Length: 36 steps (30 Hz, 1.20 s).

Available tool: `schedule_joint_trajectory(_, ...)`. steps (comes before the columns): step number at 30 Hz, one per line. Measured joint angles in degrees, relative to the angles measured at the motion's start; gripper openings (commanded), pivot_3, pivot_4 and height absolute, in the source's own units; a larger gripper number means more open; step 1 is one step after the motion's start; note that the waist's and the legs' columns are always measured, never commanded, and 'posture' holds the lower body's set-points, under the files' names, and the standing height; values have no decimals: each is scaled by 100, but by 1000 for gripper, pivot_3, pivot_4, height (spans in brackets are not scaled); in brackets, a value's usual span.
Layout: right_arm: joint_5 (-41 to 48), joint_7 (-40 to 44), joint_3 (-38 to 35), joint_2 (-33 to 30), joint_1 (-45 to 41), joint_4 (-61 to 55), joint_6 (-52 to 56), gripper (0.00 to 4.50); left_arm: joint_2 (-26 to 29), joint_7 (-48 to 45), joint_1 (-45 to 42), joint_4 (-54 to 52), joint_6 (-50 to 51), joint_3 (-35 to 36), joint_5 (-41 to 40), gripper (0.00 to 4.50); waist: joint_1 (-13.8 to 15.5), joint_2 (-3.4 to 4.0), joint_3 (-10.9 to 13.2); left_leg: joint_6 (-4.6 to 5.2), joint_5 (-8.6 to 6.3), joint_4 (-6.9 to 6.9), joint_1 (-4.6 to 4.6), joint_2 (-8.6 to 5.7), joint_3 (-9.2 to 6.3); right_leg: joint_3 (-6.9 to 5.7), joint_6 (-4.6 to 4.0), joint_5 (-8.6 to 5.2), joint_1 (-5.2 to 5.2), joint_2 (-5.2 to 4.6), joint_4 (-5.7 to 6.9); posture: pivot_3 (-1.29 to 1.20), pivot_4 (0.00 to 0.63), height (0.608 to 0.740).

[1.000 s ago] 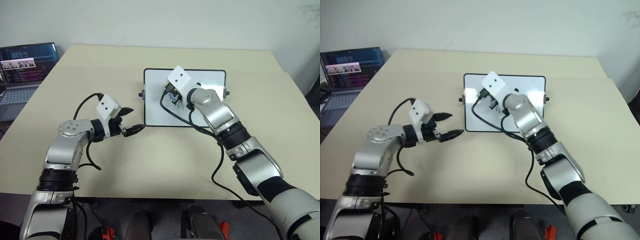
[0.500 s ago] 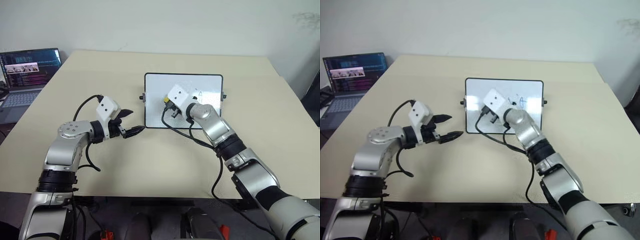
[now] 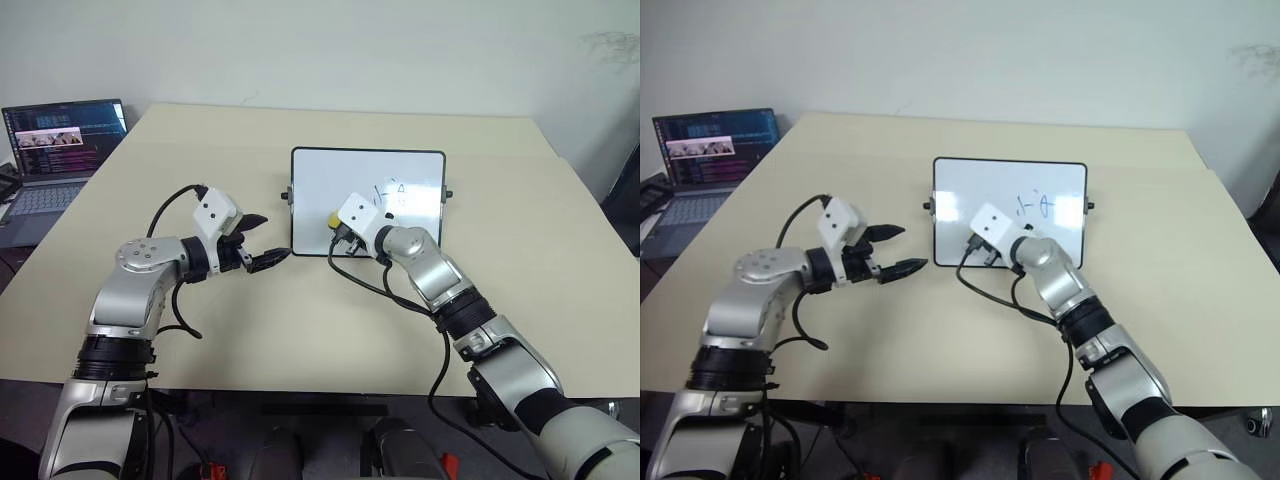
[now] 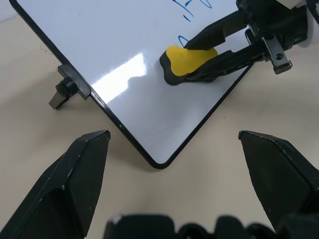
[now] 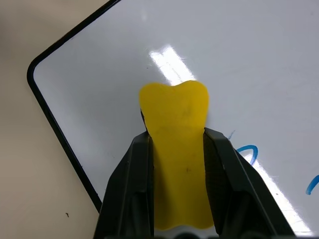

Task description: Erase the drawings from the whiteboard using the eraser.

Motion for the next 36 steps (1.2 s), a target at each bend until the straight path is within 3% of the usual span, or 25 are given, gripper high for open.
schedule_joint_trajectory(10, 0, -592, -607, -278, -552, 597, -234, 986, -40, -90, -256, 213, -145, -114, 44, 4500, 28, -2, 2, -1, 1, -7, -6, -1, -12, -12, -7, -4, -1, 0, -4, 0, 150, 740)
schedule_joint_trajectory(28, -152, 923, 187, -297, 560, -858, 561, 985, -64, -90, -267, 270, -270, -114, 91, 4500, -52, -5, -1, -1, 0, -15, 2, 3, -17, -15, 5, -18, 1, 3, -4, 0, 150, 740)
schedule_joint_trajectory(36, -117, 805, 245, -232, 576, -777, 635, 984, -86, -95, -318, 353, -300, -119, 111, 4500, -52, -4, 0, -1, 1, -12, 3, 3, -19, -15, 8, -20, -5, 3, -5, 0, 150, 740)
